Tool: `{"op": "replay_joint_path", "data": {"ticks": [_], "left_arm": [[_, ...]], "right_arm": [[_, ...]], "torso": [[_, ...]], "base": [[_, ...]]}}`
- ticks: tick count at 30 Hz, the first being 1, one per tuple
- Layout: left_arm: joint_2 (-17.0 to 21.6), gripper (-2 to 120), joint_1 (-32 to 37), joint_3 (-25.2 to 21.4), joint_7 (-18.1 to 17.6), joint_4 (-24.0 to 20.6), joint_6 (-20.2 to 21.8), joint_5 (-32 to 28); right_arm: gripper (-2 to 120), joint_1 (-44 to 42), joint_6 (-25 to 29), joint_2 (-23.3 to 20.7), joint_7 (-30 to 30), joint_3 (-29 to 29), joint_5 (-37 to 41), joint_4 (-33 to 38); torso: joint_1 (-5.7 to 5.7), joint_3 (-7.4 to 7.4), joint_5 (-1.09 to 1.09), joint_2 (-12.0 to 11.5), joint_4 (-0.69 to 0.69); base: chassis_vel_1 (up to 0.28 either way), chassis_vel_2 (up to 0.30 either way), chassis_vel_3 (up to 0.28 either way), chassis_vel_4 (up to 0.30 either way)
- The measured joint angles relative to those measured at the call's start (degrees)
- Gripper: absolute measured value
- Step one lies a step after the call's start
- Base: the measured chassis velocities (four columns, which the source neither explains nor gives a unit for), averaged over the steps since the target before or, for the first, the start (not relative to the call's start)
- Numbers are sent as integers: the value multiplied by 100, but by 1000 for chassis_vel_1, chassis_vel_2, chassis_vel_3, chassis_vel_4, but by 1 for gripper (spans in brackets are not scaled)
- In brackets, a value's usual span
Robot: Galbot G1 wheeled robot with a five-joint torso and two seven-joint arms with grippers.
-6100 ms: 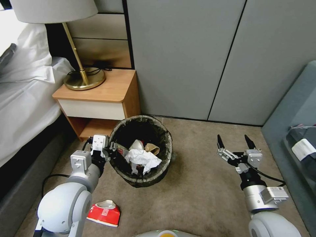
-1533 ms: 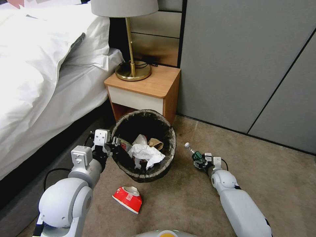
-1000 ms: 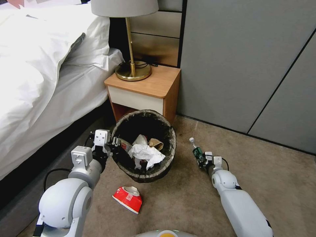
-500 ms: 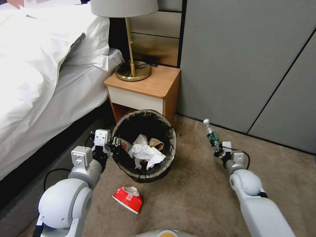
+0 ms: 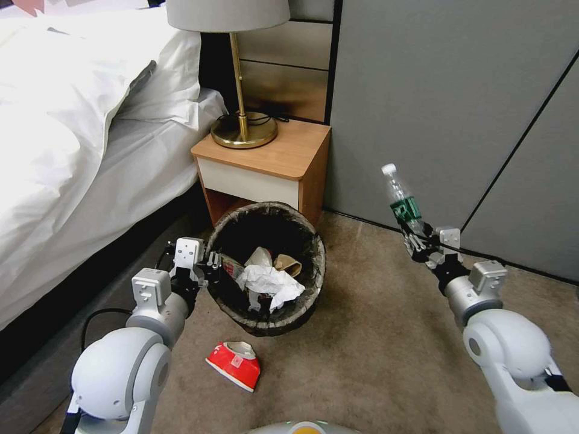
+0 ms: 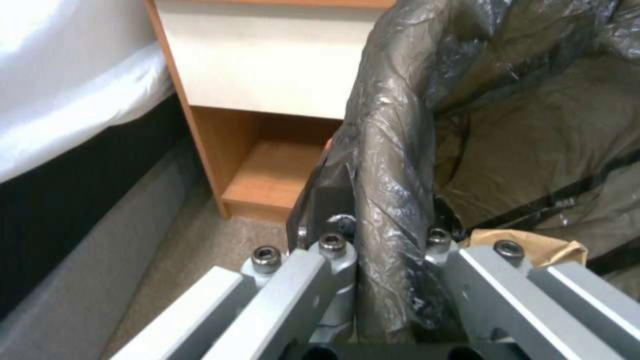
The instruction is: Pick up the trash bin, then pick up the garbage from the floor and place it into the trash bin.
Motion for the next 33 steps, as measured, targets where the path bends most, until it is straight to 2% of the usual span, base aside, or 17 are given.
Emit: {"op": "replay_joint_path", "data": {"ticks": [6,16,19,22,33], "left_arm": [[-19,2,-5,57,-14,42,3,29],[-23,2,-23,114,-97,44,42,24],[-39,2,-49,135,-117,44,56,16],[-70,2,-64,168,-126,53,58,20],[-122,2,-86,188,-153,76,68,55]], "right_arm": [[34,219,-417,-57,199,-827,176,585],[34,582,-590,-180,140,-1709,171,520],[34,672,-640,-280,126,-2366,150,427],[34,705,-644,-383,129,-2696,117,323],[34,795,-691,-380,201,-3205,29,84]], "torso": [[0,1,1,0,1],[0,1,1,0,1],[0,1,1,0,0],[0,1,0,0,-1],[0,1,1,0,0]], "base": [[0,0,0,0],[0,0,0,0],[0,0,0,0],[0,0,0,0],[0,0,0,0]]}}
